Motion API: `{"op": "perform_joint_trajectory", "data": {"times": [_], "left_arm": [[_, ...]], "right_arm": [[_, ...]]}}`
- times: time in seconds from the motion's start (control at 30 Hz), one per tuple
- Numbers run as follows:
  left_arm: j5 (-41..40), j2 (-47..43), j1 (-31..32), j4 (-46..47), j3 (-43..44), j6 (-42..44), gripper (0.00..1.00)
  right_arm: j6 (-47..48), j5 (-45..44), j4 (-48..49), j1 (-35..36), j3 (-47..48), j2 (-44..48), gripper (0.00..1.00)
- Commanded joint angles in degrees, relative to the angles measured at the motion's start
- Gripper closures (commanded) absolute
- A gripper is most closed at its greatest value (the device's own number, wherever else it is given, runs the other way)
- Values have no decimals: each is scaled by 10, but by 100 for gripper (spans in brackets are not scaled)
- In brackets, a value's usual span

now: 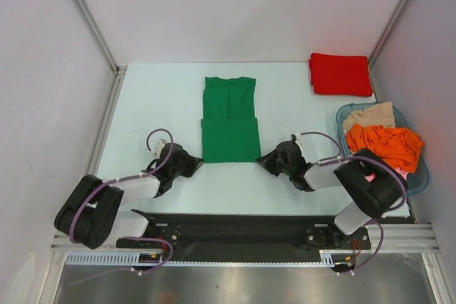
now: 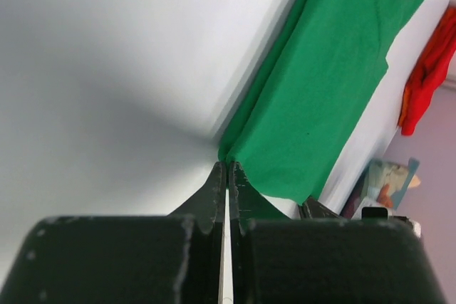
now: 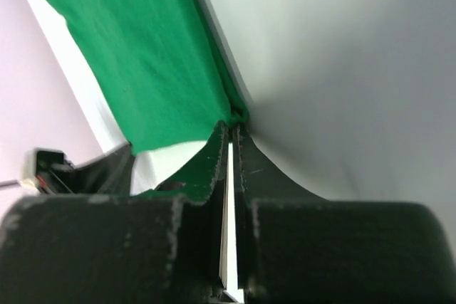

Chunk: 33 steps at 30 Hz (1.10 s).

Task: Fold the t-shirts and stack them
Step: Fold the tshirt

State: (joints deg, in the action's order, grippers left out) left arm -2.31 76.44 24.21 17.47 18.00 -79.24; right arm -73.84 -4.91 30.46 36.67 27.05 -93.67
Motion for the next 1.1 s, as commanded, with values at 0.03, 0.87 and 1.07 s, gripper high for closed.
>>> {"op": "perform_joint_trajectory", "data": {"times": [0.03, 0.87, 1.07], "left_arm": [[3, -82, 28, -35, -40, 13, 100], [-200, -460, 295, -369, -22, -74, 100], [-142, -304, 163, -334, 122, 75, 100]], "right_arm": [[27, -23, -108, 30, -73, 110, 100], [-42, -201, -498, 252, -71, 532, 100], [127, -39, -454, 60, 16, 453, 100]]}}
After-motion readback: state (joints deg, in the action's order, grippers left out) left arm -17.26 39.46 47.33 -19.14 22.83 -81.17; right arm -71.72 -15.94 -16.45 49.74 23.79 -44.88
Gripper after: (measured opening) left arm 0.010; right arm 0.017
